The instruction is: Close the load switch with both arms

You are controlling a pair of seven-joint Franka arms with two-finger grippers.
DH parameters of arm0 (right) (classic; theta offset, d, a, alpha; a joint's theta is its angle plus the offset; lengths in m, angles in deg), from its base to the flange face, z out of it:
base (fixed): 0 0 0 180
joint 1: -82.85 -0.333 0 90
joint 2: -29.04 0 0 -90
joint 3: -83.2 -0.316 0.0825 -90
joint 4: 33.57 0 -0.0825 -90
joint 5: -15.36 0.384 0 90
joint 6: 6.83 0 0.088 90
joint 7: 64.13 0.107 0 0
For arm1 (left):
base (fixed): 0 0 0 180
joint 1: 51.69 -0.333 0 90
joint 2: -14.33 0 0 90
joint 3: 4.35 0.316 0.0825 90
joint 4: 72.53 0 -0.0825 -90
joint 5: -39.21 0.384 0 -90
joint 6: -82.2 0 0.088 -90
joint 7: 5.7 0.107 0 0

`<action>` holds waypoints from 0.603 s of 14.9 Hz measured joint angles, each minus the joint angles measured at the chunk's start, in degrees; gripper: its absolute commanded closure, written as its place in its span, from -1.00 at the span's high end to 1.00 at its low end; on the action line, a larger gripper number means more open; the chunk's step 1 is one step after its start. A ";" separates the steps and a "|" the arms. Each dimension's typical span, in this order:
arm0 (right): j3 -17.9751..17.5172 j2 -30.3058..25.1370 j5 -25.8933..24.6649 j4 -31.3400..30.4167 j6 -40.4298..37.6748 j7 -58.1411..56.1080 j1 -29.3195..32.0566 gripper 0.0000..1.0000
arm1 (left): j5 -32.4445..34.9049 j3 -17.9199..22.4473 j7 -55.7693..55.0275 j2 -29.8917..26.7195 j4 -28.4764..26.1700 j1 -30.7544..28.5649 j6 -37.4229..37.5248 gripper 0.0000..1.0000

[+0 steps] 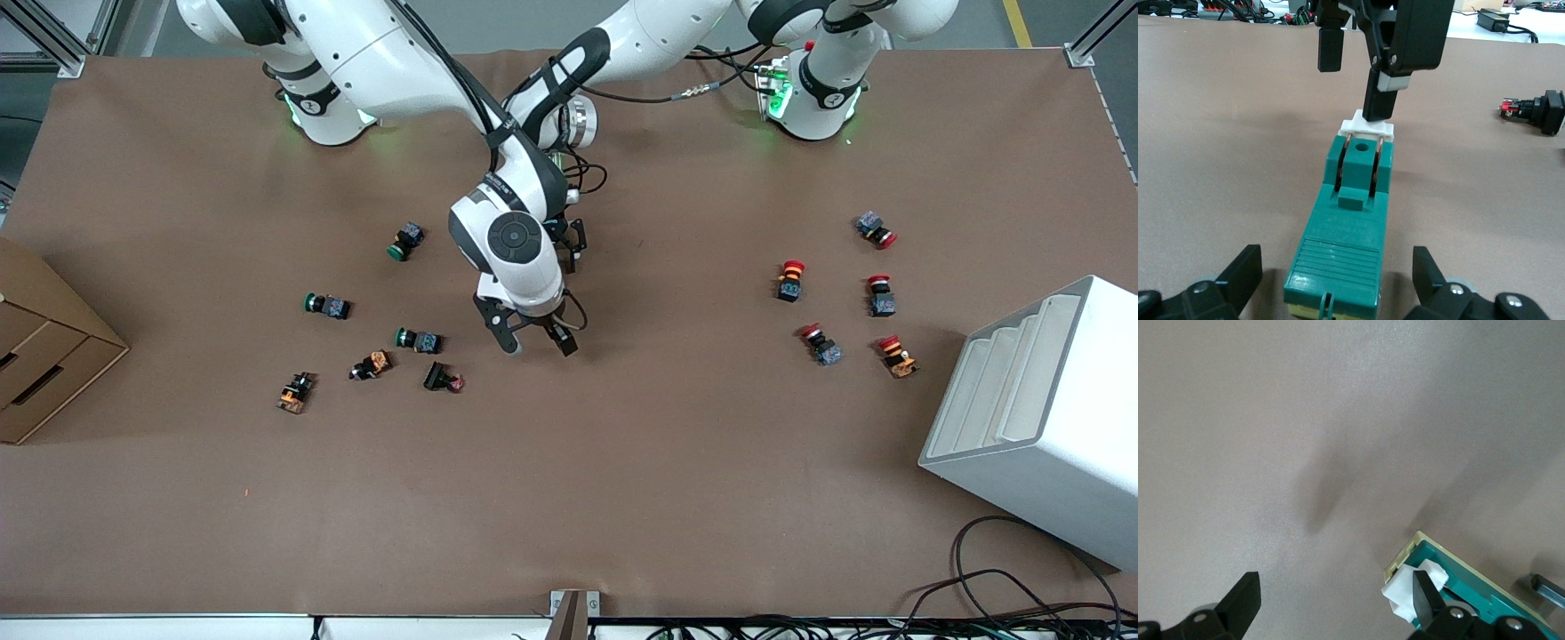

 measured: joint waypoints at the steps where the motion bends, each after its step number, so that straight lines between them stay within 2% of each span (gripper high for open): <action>1: -0.01 0.12 -0.26 0.04 0.11 0.00 0.00 1.00 | 0.00 0.00 -0.01 0.00 0.00 0.00 0.00 0.99; 9: -0.09 0.48 -1.44 0.49 0.50 0.00 0.02 1.00 | 0.00 0.01 -0.03 0.00 0.20 -0.01 0.00 0.99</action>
